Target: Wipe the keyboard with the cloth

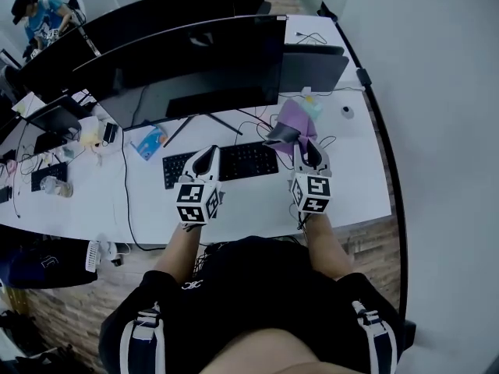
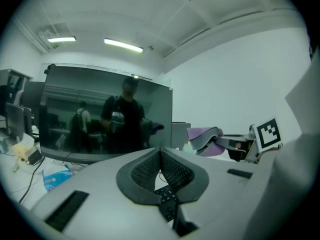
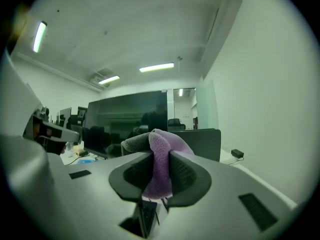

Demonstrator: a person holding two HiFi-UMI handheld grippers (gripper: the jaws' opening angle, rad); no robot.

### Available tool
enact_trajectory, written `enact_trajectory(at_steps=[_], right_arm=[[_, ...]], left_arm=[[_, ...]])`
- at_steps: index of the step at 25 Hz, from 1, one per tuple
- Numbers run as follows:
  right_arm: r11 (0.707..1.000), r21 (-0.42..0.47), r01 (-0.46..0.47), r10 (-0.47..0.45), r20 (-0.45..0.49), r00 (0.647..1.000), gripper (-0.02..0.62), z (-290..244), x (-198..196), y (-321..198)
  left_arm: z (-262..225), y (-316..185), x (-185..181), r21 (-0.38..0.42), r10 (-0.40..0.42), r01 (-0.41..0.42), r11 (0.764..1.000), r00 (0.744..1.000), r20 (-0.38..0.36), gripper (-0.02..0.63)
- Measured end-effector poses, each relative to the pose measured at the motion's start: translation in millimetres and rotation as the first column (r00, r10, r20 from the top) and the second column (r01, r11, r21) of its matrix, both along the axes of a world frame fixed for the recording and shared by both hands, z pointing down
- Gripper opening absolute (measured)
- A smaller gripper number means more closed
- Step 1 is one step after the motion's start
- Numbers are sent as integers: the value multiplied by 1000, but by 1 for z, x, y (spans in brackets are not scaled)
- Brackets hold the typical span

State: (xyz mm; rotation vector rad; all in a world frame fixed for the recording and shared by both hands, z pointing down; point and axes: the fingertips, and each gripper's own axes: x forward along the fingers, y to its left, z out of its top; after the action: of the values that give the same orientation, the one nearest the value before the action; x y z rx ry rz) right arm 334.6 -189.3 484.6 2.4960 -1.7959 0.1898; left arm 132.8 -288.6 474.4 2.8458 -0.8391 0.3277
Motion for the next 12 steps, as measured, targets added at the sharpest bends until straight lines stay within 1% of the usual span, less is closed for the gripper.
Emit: enact_trajectory(at_steps=[3, 7, 12], right_arm=[[998, 59, -9, 9, -13, 1000, 94, -28, 2, 4], [998, 70, 3, 0, -44, 999, 92, -40, 2, 4], [996, 86, 12, -9, -26, 1000, 92, -43, -2, 3]], left_arm=[[-7, -1, 1, 16, -1, 1, 1000, 1000, 0, 14], [-9, 0, 3, 8, -8, 9, 1000, 1000, -14, 13], [-13, 1, 5, 17, -1, 1, 1000, 1000, -16, 14]])
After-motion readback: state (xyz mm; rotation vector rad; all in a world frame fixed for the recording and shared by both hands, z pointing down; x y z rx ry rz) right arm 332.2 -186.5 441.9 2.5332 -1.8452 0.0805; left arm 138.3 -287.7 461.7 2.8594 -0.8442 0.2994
